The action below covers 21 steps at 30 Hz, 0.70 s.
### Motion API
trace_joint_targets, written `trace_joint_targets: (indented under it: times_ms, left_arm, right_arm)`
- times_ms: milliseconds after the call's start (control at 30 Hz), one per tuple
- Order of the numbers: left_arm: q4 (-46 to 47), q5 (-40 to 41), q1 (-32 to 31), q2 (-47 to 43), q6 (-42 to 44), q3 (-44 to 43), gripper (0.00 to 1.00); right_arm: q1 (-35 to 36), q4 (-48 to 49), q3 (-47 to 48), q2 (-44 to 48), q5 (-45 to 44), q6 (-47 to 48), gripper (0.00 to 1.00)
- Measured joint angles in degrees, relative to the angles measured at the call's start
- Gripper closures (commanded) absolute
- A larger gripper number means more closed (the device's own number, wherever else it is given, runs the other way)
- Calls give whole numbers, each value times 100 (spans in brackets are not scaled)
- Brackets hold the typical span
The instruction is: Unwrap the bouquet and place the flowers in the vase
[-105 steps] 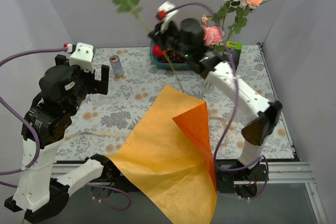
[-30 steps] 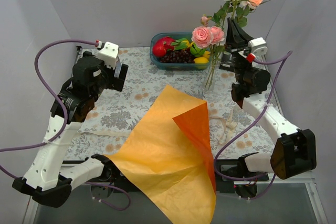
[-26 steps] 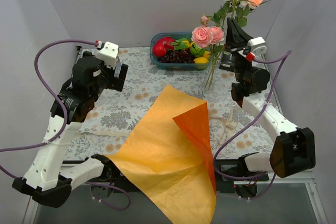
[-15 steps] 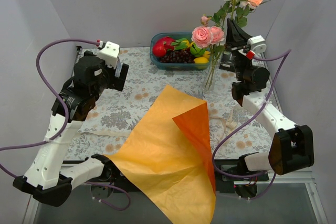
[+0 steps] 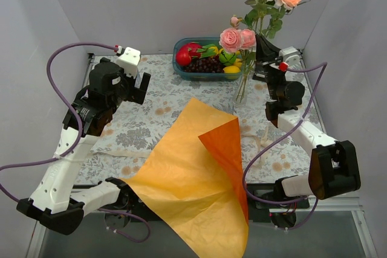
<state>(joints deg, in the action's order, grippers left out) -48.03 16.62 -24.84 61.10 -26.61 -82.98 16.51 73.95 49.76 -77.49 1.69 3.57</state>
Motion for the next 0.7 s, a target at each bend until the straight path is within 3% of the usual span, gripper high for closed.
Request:
trace_joint_targets:
  times_ms: [700]
  left_arm:
    - [4,-94,0,0,-37,0,2]
  right_arm:
    - [-17,83,-846,-555,-39,-382,99]
